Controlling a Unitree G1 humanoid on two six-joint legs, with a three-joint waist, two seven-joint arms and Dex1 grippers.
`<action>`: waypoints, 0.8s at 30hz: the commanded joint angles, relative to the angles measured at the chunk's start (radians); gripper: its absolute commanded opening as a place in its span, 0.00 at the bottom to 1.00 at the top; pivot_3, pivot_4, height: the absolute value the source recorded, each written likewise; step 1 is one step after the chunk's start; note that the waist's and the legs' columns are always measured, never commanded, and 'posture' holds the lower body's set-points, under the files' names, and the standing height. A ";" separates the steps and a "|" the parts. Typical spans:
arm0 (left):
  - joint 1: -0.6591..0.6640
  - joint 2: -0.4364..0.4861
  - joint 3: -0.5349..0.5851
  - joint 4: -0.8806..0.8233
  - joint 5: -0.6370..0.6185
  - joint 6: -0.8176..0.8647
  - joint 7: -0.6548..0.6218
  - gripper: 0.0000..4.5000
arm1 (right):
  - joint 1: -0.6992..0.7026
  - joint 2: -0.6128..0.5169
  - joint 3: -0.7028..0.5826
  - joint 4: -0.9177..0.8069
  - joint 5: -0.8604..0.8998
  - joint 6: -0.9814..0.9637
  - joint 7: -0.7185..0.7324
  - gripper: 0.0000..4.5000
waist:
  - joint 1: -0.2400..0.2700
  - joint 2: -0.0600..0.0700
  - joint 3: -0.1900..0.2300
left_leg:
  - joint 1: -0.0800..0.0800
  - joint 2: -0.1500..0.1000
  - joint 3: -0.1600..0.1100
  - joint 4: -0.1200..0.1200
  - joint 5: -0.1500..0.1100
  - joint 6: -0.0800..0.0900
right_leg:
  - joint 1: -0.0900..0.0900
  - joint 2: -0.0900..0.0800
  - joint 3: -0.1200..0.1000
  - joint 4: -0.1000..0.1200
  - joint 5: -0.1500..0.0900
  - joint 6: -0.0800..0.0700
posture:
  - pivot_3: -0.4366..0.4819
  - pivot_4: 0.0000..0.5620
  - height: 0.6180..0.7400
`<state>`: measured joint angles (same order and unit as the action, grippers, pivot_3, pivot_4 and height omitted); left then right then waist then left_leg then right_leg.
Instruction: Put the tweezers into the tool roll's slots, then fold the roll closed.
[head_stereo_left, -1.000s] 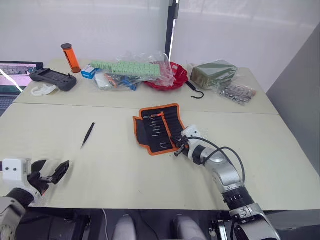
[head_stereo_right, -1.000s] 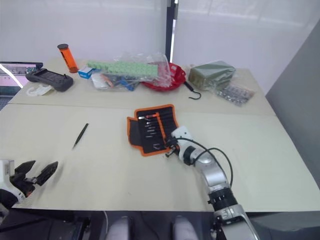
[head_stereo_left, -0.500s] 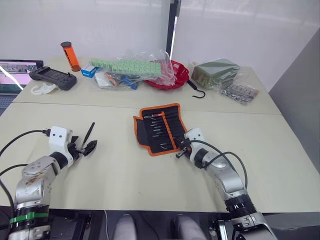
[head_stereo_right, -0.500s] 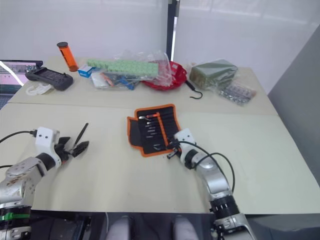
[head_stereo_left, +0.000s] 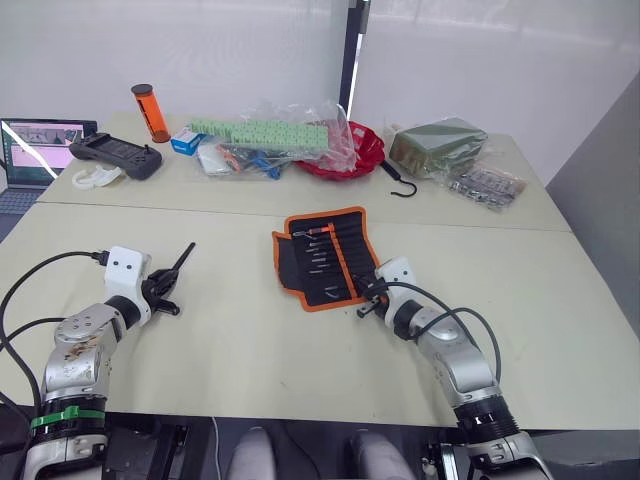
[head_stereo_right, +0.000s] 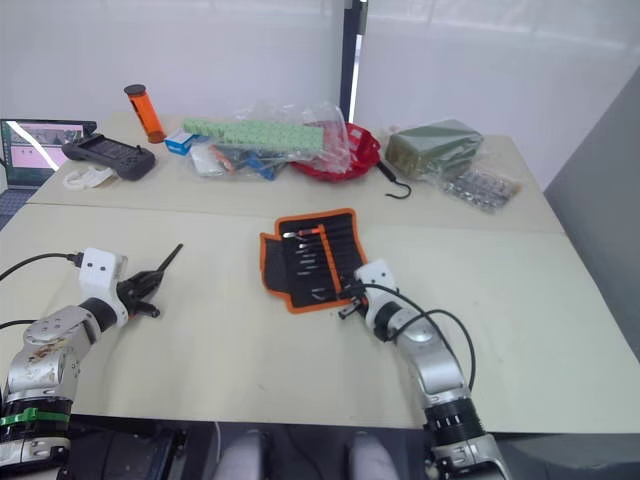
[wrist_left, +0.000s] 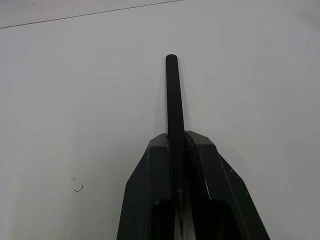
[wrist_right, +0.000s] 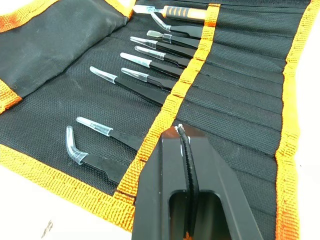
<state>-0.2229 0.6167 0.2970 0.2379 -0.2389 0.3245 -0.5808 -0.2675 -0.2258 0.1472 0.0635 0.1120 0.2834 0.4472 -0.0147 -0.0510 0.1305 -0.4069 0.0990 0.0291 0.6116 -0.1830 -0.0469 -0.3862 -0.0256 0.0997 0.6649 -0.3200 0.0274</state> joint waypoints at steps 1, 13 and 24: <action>-0.017 0.023 0.028 -0.043 -0.039 -0.027 -0.037 0.01 | 0.041 -0.018 0.000 0.033 -0.020 0.057 -0.010 0.00 | 0.000 0.000 0.000 | 0.000 0.000 0.000 0.000 0.000 0.000 | 0.000 0.000 0.000 0.000 0.000 0.000 | 0.48 0.27 0.97; -0.332 0.060 -0.179 -0.141 -0.078 0.021 -0.284 0.01 | 0.067 -0.012 0.004 -0.028 -0.015 0.078 -0.030 0.00 | 0.005 0.000 0.000 | -0.003 -0.001 0.000 0.001 0.002 -0.003 | -0.001 0.000 0.000 -0.001 0.000 0.001 | 0.48 0.27 0.97; -0.629 0.006 -0.532 0.069 0.105 -0.084 -0.564 0.01 | 0.096 0.010 0.000 -0.121 0.001 0.102 -0.051 0.00 | 0.001 0.001 0.001 | -0.005 -0.001 -0.002 0.001 0.002 -0.002 | -0.002 0.002 0.001 -0.001 0.000 0.002 | 0.48 0.27 0.97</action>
<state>-0.8100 0.6300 -0.2083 0.2914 -0.1549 0.2784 -1.1021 -0.1906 -0.2162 0.1428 -0.0710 0.1123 0.3432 0.3996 -0.0141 -0.0499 0.1317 -0.4128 0.0982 0.0274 0.6128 -0.1812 -0.0493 -0.3884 -0.0233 0.1003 0.6639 -0.3199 0.0290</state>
